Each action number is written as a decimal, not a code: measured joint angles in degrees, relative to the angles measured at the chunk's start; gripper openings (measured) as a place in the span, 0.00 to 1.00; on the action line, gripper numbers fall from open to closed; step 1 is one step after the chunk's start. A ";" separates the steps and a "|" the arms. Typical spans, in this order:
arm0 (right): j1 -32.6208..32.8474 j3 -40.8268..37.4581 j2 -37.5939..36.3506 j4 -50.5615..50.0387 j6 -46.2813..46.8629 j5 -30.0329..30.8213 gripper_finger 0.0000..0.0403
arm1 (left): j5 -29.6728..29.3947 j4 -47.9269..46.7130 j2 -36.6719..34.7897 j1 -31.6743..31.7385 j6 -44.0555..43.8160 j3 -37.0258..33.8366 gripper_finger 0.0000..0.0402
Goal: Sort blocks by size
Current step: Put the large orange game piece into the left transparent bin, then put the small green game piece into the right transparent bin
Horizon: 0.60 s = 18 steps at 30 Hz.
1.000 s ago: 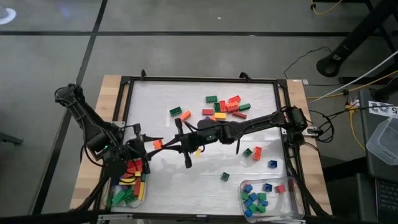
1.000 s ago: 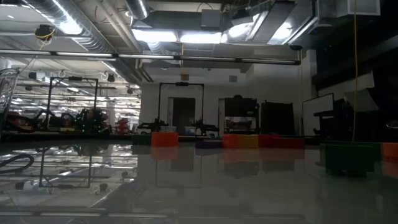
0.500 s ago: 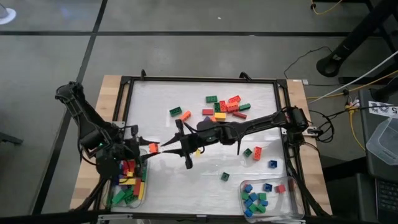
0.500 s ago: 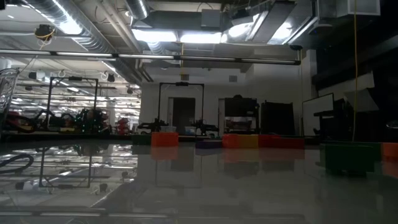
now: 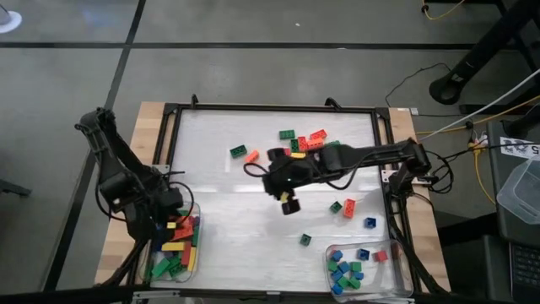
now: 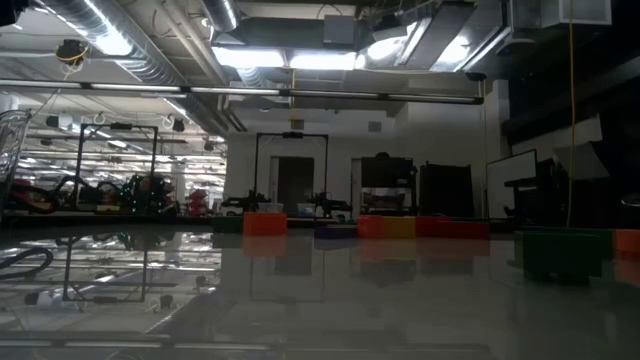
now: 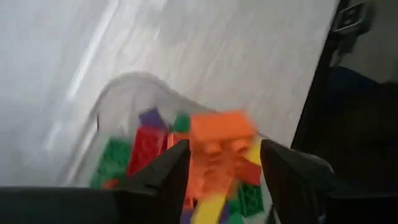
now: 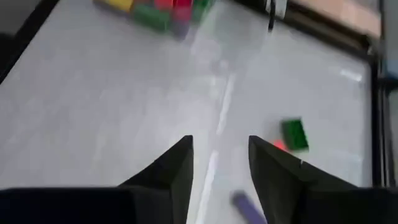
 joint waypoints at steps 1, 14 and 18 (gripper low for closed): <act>0.00 0.93 -0.02 -2.69 0.89 -0.03 0.37 | 0.99 -0.42 0.17 0.01 -1.20 0.00 0.47; 0.07 -2.53 -3.46 -17.52 7.24 -6.87 0.37 | -5.95 2.43 0.73 4.01 4.40 0.00 0.49; 1.09 -8.96 -3.97 -14.28 11.82 -11.93 0.37 | -12.39 2.38 0.73 7.83 9.38 0.00 0.49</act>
